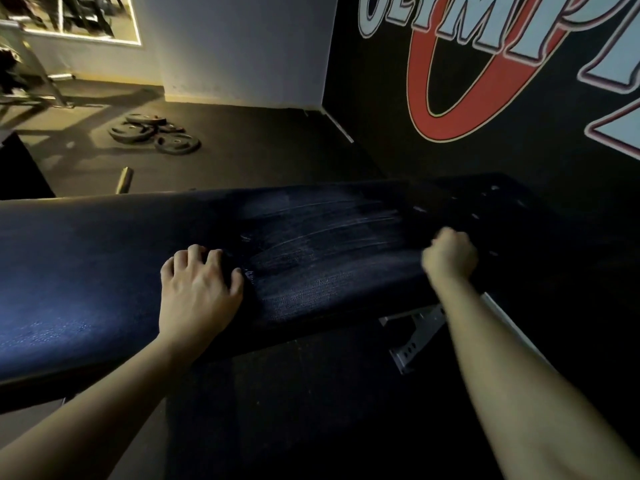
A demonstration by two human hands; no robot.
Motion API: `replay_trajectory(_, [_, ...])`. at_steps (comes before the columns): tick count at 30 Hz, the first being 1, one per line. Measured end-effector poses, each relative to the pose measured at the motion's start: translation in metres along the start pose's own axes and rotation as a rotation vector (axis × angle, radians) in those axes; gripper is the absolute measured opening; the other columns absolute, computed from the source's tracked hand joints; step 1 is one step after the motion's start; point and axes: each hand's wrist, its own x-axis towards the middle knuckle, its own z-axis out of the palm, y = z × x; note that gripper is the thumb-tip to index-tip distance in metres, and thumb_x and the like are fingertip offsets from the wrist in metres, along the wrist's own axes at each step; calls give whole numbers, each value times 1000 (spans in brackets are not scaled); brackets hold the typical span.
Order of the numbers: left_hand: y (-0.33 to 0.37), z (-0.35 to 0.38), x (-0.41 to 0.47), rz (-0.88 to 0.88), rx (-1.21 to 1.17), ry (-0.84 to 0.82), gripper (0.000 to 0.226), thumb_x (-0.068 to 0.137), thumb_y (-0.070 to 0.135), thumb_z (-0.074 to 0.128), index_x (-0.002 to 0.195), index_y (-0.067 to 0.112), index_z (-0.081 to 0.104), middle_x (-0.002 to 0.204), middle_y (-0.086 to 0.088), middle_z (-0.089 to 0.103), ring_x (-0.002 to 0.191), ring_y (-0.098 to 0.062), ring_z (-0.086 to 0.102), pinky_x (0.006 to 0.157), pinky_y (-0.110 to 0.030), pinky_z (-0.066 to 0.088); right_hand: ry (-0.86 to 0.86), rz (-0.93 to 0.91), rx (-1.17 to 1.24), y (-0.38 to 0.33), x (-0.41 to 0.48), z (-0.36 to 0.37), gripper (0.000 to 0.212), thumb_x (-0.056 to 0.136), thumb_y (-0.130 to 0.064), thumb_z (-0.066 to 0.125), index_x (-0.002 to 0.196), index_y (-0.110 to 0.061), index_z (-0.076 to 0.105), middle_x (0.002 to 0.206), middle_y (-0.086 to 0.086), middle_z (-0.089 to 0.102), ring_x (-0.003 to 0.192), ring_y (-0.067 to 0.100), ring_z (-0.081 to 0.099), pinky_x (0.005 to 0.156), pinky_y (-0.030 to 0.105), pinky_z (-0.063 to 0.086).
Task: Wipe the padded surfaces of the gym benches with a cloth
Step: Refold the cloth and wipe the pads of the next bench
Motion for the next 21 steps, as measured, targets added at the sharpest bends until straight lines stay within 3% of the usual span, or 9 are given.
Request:
replay_trajectory(2, [0,0,1,1,3,-6,58,95,56,33,124,15,62,122,-12,55,117,-34,49,109,-53,35,-22,-151,78,-52,-40,12,13,91,-13,61,102,-11,69,109,15,68,100,38,67,79,39,54])
replay_trajectory(5, [-2,-1,-1,-5,-11,-10,60,95,58,33,129,17,61,125,-11,55,120,-33,48,110,-53,35,-190,-548,169,-115,-134,10,11,98,-19,58,104,-14,65,107,11,64,97,33,64,77,37,50])
replay_trajectory(8, [-3,-1,-1,-9,-30,6,59,94,59,35,129,19,62,126,-9,56,121,-32,48,110,-53,35,-264,-833,215,-103,-182,-4,14,100,-25,56,109,-16,63,104,7,61,93,28,61,75,38,49])
replay_trajectory(10, [-3,0,-1,-15,-25,8,58,94,58,36,129,19,62,125,-8,56,120,-31,49,110,-51,34,-171,-755,198,-67,-156,-4,16,99,-25,58,111,-18,65,103,6,64,91,29,64,73,37,49])
replay_trajectory(13, [-3,1,-1,-18,-20,12,57,95,57,37,129,19,62,125,-7,56,120,-30,49,111,-50,33,-68,-366,63,-17,-63,1,16,98,-22,59,108,-12,66,106,16,66,97,39,65,76,40,50])
replay_trajectory(16, [-2,4,-1,-27,-17,30,55,95,55,38,127,19,63,123,-6,56,119,-29,49,112,-49,33,-37,-113,-1,-25,-2,8,18,95,-19,61,108,-8,65,113,21,66,104,43,65,82,42,51])
replay_trajectory(18, [-2,5,0,-36,-11,41,50,95,53,40,123,20,64,121,-5,57,118,-29,49,111,-48,33,-56,-153,19,-73,-15,22,17,93,-18,64,107,-10,67,114,18,68,105,40,66,83,41,53])
replay_trajectory(21, [-4,5,1,-40,-33,45,43,95,45,41,121,22,65,120,-3,58,117,-28,50,110,-47,33,-154,-483,142,-161,-92,38,14,96,-19,60,107,-14,66,110,13,68,100,35,67,78,38,52])
